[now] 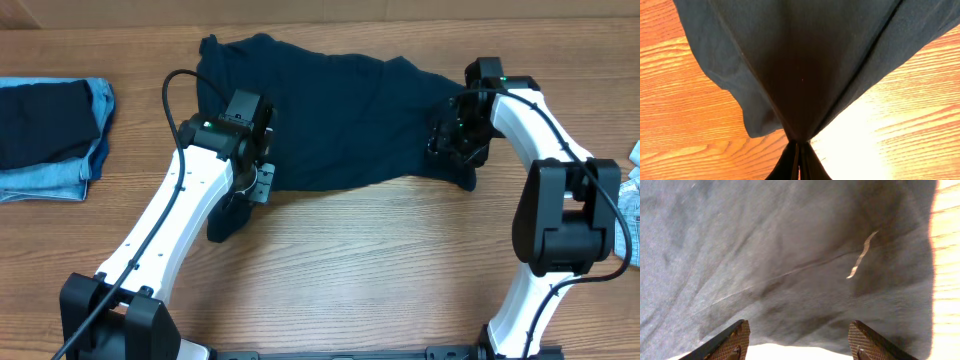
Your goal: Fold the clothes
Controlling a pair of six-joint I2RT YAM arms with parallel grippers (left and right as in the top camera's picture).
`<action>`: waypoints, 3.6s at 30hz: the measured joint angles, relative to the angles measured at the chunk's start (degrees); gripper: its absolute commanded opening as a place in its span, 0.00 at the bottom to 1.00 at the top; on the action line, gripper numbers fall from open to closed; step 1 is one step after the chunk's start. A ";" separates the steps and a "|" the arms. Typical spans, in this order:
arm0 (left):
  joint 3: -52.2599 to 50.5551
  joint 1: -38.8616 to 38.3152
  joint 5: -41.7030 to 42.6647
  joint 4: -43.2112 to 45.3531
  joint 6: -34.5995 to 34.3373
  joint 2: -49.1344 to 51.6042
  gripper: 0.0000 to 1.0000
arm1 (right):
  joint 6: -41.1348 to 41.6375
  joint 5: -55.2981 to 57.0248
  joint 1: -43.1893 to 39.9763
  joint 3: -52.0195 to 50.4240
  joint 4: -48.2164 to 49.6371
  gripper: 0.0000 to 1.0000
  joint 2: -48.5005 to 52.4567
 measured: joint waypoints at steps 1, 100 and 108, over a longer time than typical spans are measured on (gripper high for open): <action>0.00 0.00 0.00 -0.11 0.00 0.00 0.04 | 0.26 0.28 -0.48 0.00 0.31 0.67 0.00; 0.00 0.00 -0.63 2.14 0.00 0.00 0.11 | -9.07 -17.20 -5.44 0.02 34.42 0.63 5.62; 0.00 0.00 -0.63 2.14 0.00 0.00 0.11 | -9.07 -19.08 -5.33 0.02 32.41 0.59 7.85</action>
